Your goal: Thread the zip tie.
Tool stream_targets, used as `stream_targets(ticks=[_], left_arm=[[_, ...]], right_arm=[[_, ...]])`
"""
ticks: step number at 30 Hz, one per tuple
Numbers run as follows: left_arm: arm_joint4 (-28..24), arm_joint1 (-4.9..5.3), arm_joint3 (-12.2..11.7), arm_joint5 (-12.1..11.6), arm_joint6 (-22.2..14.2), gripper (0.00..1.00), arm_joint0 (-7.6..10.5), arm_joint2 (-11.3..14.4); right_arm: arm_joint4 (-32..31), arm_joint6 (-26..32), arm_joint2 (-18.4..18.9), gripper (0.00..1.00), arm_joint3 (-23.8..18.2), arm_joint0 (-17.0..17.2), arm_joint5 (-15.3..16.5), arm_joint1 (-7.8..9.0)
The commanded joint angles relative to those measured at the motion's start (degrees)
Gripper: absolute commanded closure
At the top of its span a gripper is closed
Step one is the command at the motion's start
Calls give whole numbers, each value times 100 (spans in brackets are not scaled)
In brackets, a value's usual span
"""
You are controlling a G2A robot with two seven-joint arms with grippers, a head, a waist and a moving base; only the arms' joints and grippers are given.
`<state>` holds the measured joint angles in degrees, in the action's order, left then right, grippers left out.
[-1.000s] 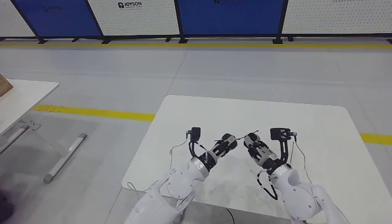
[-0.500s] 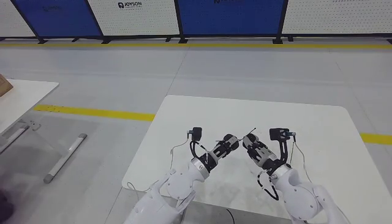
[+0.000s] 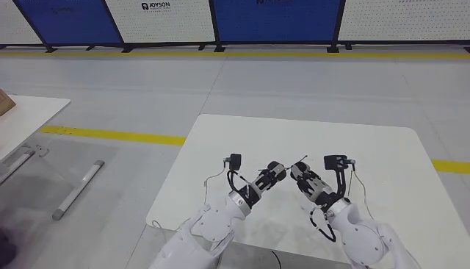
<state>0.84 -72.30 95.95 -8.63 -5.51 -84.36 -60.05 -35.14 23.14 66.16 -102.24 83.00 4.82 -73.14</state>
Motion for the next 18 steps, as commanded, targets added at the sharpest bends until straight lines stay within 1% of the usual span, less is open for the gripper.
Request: stream_targets(ticks=[1,2,5,7,9,11,13,14,15,16,18], left_arm=[[7,-6,-21,27,43,100,5,18],[12,-7,-29,40,57,100,6,24],[31,-12,-44,56,92,100,6,44],[41,-14,-45,58,108,100,3,57],[69,-17,-43,68,127,100,-2,78],[92,-20,-36,74,145,100,-5,98],[107,-22,-32,75,157,100,-7,113],[113,-24,-29,73,165,100,-9,122],[114,-25,-27,71,172,100,-10,126],[110,-26,-26,66,180,100,-12,129],[106,-28,-28,59,195,100,-14,132]], right_arm=[[2,-12,24,86,-20,33,41,9],[-1,-17,33,82,-28,48,59,13],[-12,-52,66,80,-38,90,83,23],[-4,-72,84,76,-43,110,96,28],[-3,-99,104,74,-61,135,116,34],[-20,-126,124,75,-87,161,127,41],[-27,-146,140,77,-110,180,133,46],[-27,-160,153,80,-121,190,134,49],[-26,-176,163,97,-127,199,128,51],[-25,-187,171,100,-131,206,120,53],[-43,-195,178,100,-139,215,101,57]])
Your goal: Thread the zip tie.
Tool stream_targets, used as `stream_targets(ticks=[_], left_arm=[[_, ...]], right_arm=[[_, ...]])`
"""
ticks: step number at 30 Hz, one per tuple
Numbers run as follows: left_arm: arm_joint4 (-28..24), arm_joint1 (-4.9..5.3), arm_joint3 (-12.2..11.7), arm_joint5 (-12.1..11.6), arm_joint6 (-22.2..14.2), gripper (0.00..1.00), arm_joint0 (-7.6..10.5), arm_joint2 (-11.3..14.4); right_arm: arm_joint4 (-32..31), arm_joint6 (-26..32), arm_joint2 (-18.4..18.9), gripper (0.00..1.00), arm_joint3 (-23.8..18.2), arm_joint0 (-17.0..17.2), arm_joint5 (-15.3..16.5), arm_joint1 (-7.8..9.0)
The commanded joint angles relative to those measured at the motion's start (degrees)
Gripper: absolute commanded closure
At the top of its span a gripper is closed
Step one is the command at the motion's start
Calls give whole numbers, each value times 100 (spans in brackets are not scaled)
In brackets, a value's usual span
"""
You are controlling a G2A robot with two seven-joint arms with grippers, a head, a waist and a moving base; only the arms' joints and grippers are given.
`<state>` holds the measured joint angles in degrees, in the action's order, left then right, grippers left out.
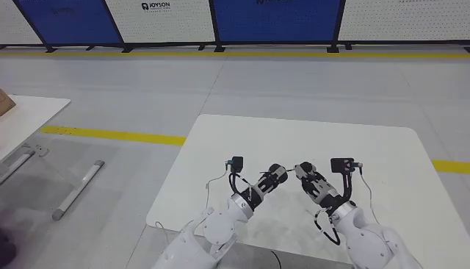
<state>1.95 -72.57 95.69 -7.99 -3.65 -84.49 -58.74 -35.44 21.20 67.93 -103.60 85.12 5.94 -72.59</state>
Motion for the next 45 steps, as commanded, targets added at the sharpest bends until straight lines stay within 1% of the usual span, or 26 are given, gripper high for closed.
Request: stream_targets(ticks=[1,15,20,21,22,28,36,37,39,42,43,45], left_arm=[[-12,-2,-3,-7,16,100,-2,2],[0,1,97,-21,12,100,-26,-10],[63,1,98,75,38,100,-14,-15],[81,0,93,80,52,89,-11,-15],[110,0,82,83,76,87,-1,-17],[139,-14,11,75,151,87,38,9],[149,-12,8,92,141,87,32,-19],[150,-11,13,96,136,85,29,-23],[152,-10,20,98,132,78,24,-28],[144,-9,26,100,137,74,16,-41],[147,-9,28,103,136,76,15,-43],[156,-9,30,111,134,84,14,-45]], right_arm=[[-23,3,1,100,-6,4,-14,3],[-91,158,-67,100,-7,-95,-36,16],[-108,156,-59,100,-34,-94,-66,23],[-110,159,-56,100,-34,-94,-75,25],[-107,164,-54,100,-32,-97,-87,25],[-99,155,-60,100,-6,-123,-153,26],[-82,50,-62,100,18,-148,-238,21],[-77,35,-62,100,19,-151,-246,21],[-69,13,-60,100,21,-154,-262,20],[-74,5,-62,100,25,-159,-285,20],[-73,7,-63,100,26,-161,-289,20],[-68,7,-66,100,28,-164,-290,20]])
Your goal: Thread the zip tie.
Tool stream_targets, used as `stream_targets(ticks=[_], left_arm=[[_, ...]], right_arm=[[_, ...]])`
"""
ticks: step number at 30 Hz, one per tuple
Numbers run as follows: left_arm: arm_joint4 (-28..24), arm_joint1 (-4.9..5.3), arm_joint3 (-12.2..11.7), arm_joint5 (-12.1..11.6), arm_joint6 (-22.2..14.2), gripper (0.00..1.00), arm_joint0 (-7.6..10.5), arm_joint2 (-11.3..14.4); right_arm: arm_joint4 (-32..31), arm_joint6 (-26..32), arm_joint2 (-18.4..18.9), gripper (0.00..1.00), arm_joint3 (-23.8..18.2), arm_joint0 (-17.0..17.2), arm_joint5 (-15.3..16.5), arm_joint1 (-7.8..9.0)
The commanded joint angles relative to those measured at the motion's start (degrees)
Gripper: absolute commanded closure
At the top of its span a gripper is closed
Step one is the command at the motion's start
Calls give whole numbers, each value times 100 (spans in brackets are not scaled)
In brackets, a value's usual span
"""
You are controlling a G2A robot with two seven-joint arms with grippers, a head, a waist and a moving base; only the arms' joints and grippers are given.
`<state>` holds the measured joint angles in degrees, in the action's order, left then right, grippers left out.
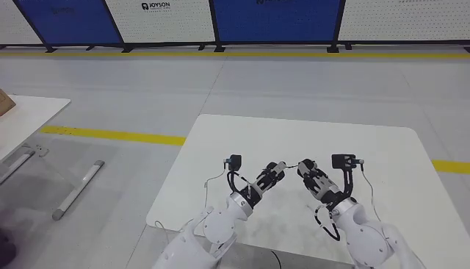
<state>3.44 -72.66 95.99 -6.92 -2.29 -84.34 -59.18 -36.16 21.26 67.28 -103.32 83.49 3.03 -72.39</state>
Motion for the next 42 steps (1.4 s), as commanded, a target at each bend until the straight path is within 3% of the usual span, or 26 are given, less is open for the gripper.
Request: stream_targets(ticks=[1,2,12,14,15,16,17,26,31,34,42], left_arm=[[11,0,2,6,-3,95,0,-2],[13,0,3,6,-4,100,-1,-3],[57,3,-3,-17,-59,100,-6,1],[50,3,-4,-30,-55,100,-8,0],[40,2,-4,-39,-44,100,-10,-4],[23,0,-4,-48,-26,100,-13,-9],[8,-1,-7,-56,-17,100,-14,-13],[-144,-11,23,-87,91,100,-38,-57],[-338,-8,69,-154,104,100,-84,-143],[-365,-7,85,-163,124,100,-96,-171],[-365,-7,85,-163,124,100,-96,-171]], right_arm=[[6,0,-1,100,1,-3,2,1],[9,-3,0,100,-2,-2,5,1],[11,112,17,100,-30,21,73,18],[-4,169,15,59,-20,14,125,25],[2,188,12,29,-14,10,148,26],[14,205,13,9,-8,7,169,28],[39,225,11,0,0,3,195,30],[2,242,31,0,-25,47,275,50],[0,285,175,0,11,154,169,79],[70,674,198,0,30,141,86,98],[62,632,211,0,38,140,63,98]])
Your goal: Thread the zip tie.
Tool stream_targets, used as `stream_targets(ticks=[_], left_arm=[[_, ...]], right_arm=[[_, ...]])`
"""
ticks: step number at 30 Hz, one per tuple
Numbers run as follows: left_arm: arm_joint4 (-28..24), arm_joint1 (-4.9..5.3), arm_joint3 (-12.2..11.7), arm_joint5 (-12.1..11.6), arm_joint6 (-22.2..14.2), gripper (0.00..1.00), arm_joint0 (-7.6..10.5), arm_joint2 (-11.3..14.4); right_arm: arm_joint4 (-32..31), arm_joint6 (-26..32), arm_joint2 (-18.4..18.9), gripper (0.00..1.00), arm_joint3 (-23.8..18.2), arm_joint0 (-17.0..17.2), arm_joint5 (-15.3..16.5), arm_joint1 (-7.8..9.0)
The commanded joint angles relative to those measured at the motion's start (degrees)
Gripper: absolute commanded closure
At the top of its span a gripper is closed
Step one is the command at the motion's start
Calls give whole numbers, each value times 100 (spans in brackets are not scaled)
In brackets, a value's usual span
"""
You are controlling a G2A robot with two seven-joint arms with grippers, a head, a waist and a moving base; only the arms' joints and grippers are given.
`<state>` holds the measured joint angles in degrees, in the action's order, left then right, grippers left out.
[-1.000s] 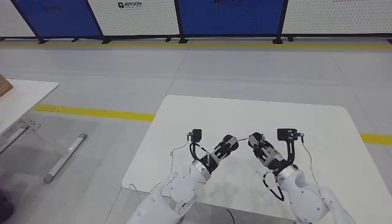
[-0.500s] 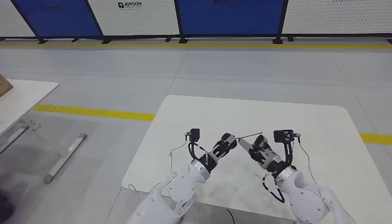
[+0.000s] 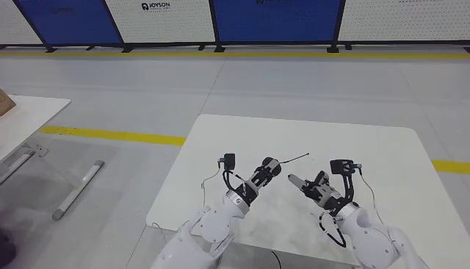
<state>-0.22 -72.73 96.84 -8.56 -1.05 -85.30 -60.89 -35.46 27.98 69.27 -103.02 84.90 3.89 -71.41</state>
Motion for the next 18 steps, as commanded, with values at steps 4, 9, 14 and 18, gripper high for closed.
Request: stream_targets(ticks=[4,9,14,18], left_arm=[[-86,-4,34,15,2,100,-14,-10],[-174,-7,23,31,-16,100,-23,-32],[-318,-17,26,16,-39,100,-16,-18],[-318,-17,26,16,-39,100,-16,-18]], right_arm=[[-177,-423,20,0,132,-44,-209,-14],[-1052,-214,-191,0,359,-304,-98,7],[-1448,-353,-376,0,422,-420,-340,-20],[-1448,-353,-376,0,422,-420,-340,-20]])
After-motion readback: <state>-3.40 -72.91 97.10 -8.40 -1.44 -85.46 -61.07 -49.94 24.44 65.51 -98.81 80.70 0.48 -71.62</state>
